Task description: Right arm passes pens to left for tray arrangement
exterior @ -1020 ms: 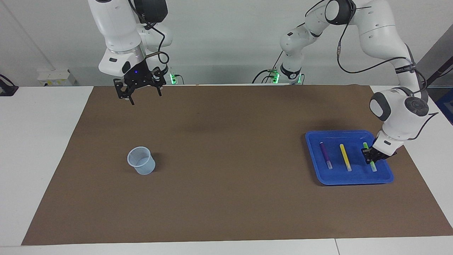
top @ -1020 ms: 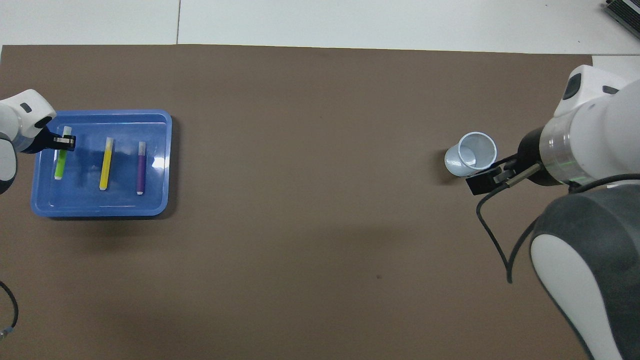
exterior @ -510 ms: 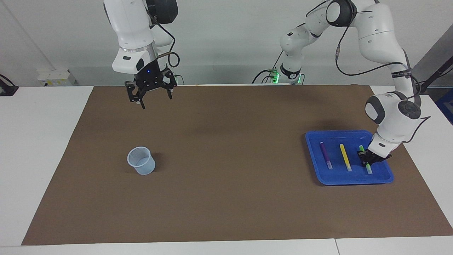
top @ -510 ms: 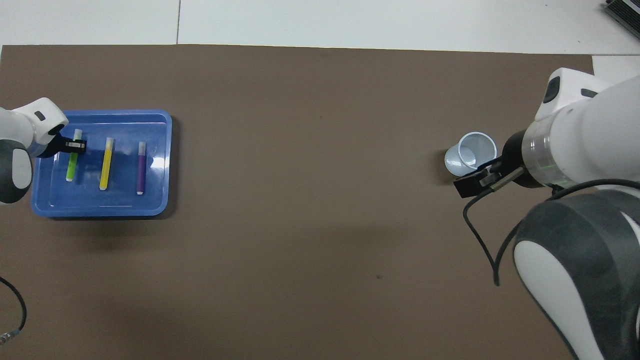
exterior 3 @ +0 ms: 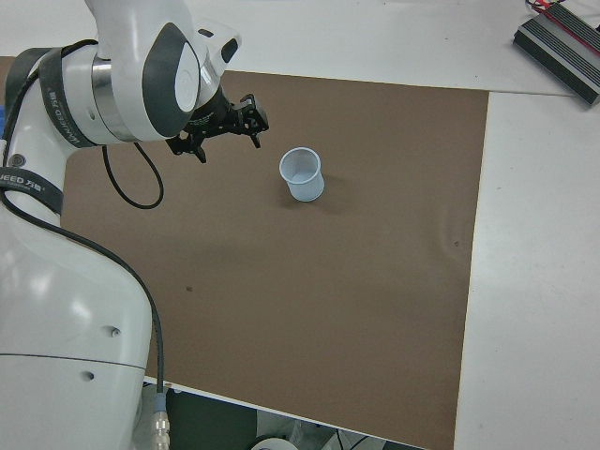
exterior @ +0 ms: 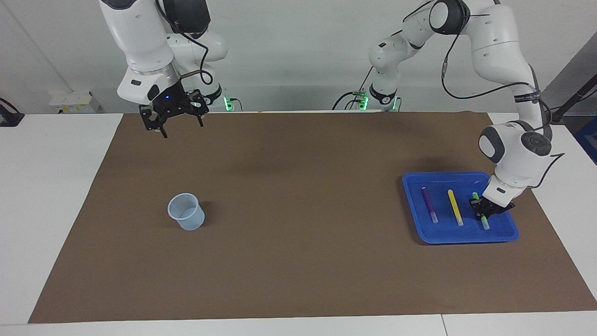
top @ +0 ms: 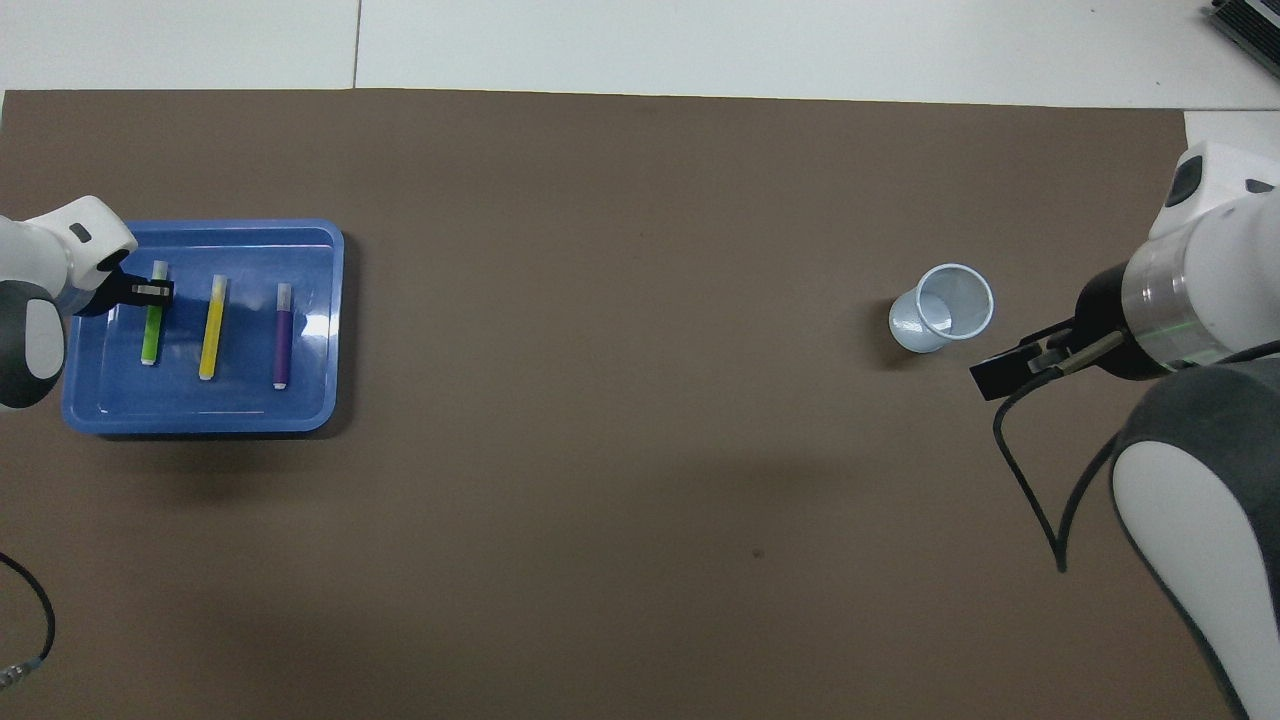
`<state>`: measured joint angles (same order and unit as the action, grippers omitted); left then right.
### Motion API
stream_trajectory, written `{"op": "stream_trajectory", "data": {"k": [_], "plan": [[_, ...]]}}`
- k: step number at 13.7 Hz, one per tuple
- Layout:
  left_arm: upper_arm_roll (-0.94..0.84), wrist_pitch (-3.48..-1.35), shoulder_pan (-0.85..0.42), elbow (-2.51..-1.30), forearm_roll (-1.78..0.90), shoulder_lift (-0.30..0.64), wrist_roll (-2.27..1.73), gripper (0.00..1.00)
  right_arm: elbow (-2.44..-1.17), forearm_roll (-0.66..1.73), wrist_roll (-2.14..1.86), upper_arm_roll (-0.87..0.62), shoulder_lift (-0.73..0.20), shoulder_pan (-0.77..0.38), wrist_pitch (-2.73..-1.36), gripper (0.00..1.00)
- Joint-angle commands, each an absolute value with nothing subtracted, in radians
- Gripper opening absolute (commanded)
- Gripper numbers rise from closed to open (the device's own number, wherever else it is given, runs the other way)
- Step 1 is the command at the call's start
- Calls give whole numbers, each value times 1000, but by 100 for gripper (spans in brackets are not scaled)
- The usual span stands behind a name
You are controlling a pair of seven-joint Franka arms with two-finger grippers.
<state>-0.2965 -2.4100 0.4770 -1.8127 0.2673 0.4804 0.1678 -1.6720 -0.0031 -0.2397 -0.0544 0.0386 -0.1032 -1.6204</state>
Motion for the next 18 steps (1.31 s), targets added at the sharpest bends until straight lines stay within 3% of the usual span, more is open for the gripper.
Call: {"op": "stream_trajectory", "data": {"k": [1, 9, 12, 16, 18], "plan": [[-305, -2428, 489, -1839, 279, 476, 173, 100, -1675, -8, -258, -54, 44, -101, -1629, 100], [-319, -2332, 469, -1802, 272, 407, 164, 100, -1681, -12, -242, -41, 46, -100, -1632, 100], [-330, -2217, 417, -1780, 256, 333, 150, 100, -1678, 2, -233, -23, 41, -86, -1640, 100], [-334, -1915, 353, -1623, 163, 281, 52, 100, -1681, 3, -235, -25, 41, -75, -1638, 100], [-376, -1841, 351, -1621, 147, 226, -26, 100, -1683, 5, -235, -47, 41, -52, -1637, 100]]}}
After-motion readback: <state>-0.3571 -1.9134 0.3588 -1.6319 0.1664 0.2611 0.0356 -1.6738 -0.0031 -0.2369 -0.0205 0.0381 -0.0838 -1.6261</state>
